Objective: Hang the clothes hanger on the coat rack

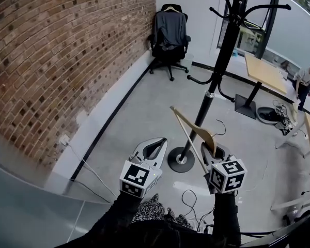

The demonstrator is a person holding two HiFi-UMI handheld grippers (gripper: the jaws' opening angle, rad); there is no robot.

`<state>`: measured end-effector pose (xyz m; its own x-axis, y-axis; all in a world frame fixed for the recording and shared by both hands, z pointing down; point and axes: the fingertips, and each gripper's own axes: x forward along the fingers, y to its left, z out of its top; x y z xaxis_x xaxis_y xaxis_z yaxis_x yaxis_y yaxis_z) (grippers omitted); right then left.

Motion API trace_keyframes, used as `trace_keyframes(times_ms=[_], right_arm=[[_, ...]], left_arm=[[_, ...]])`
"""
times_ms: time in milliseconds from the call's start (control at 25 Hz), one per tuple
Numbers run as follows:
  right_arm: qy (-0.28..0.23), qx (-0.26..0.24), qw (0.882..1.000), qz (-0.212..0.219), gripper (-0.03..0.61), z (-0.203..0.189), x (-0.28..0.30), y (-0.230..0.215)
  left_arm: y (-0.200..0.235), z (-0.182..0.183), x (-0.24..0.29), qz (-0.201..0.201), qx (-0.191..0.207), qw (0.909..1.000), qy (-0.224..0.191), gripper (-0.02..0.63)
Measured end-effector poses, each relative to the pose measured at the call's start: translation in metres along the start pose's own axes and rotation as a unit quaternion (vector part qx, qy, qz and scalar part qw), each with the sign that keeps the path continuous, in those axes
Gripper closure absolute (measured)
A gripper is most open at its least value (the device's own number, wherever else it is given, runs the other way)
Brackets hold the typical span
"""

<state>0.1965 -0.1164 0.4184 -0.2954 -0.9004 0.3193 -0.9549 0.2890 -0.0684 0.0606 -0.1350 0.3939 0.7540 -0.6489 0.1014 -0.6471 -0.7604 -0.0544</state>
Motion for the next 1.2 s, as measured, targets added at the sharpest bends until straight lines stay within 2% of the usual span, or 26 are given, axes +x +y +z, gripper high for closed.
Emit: trace_keyframes(times_ms=[320, 720, 1200], right_arm=[[0.01, 0.0, 1.0, -0.008, 0.523, 0.014, 0.062, -0.014], [0.016, 0.012, 0.999, -0.051, 0.523, 0.039, 0.133, -0.058], [0.058, 0.035, 0.994, -0.084, 0.523, 0.028, 0.209, -0.112]], left_arm=[[0.054, -0.006, 0.045, -0.012, -0.01, 0.9999, -0.002, 0.606], [0.109, 0.0, 0.118, -0.05, -0.013, 0.9986, -0.008, 0.606], [0.156, -0.012, 0.165, -0.061, -0.025, 0.9978, 0.007, 0.606]])
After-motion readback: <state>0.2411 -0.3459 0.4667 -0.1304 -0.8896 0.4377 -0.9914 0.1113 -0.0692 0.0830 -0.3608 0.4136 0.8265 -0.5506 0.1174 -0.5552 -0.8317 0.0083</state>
